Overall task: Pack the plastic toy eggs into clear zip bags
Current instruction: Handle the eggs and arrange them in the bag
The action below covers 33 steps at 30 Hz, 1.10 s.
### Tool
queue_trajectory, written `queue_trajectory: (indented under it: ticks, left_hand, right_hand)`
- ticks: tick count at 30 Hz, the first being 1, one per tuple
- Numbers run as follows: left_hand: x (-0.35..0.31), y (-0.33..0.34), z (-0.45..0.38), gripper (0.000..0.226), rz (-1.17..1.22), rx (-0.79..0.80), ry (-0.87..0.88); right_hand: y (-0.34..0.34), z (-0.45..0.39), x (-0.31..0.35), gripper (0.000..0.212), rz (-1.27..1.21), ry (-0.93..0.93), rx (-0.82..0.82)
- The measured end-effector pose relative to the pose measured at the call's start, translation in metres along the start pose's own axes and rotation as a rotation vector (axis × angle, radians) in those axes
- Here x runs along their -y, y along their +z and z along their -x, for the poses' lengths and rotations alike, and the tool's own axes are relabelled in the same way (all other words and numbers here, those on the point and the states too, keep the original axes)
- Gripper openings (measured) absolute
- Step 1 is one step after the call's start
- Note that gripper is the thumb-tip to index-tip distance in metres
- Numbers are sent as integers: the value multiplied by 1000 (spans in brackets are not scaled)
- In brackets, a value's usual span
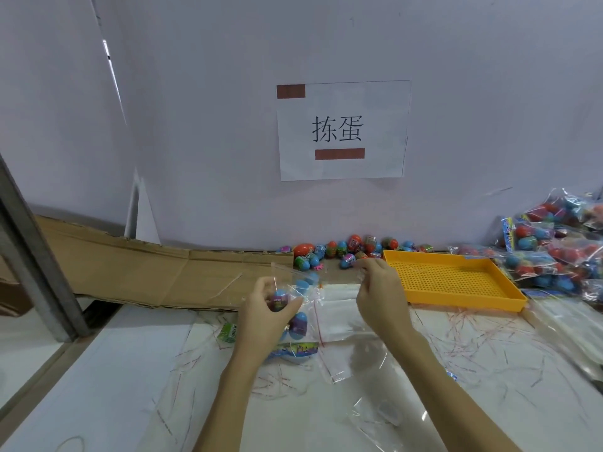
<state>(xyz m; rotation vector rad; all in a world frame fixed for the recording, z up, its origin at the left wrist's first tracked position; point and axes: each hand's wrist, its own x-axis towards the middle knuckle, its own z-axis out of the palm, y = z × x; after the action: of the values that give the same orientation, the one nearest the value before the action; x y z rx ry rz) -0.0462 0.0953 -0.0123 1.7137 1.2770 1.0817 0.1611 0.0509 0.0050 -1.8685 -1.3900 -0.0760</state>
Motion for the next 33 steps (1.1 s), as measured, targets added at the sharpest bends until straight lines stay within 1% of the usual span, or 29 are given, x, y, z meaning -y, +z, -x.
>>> queue_trajectory:
  ticks: [2,3,4,6,8,11,13,14,16,17,19,21,23,25,26,29,31,33]
  left_hand:
    - [2,0,-1,40,24,-5,11]
    - [2,1,-1,37,30,-6,16]
    - [2,1,-1,37,29,-10,20]
    - [0,2,-2,37,24,-17,29]
    - [0,1,-1,35,28,-8,43]
    - [1,2,-1,34,34,34,45]
    - [0,3,-1,35,21,68,38]
    - [-1,3,-1,35,17,78,37]
    - [-2,4,0,36,16,90,36]
    - [-3,4,0,36,21,91,33]
    - [-5,3,1,35,41,78,29]
    - [-7,3,2,36,46,64,40]
    - [-7,4,3,38,29,59,57]
    - [-7,5,4,42,12,51,73]
    - [-7,6,5,47,0,49,84]
    - [-11,8,8,66,-42,75,119]
    - [-13,8,11,67,-45,100,139]
    - [-16,9,14,63,-46,108,164]
  right_hand:
    - [-3,-18,-9,46,176,16,58]
    - [-5,-27,-13,45,293,0,101]
    - [-7,-34,-18,40,421,-25,155]
    - [-9,-44,-26,22,654,-65,284]
    - [-9,-50,-30,14,780,-96,347]
    - [-6,-55,-33,16,825,-125,300]
    - [-4,-55,-33,23,820,-108,240]
    - [-4,-53,-33,31,803,-91,206]
    - [-6,-49,-32,53,708,-57,139]
    - [-8,-45,-29,56,597,-40,104]
    - [-11,-37,-21,49,233,2,44]
    - [-12,-23,-12,38,-115,42,4]
    - [-9,-5,-3,26,-380,93,-14]
    - [-5,13,8,14,-594,115,-11]
    - [-5,20,14,12,-654,95,0]
    - [-5,31,28,20,-696,-24,27]
    - [-6,34,33,23,-675,-88,-17]
    - [-5,35,33,24,-572,-175,-95]
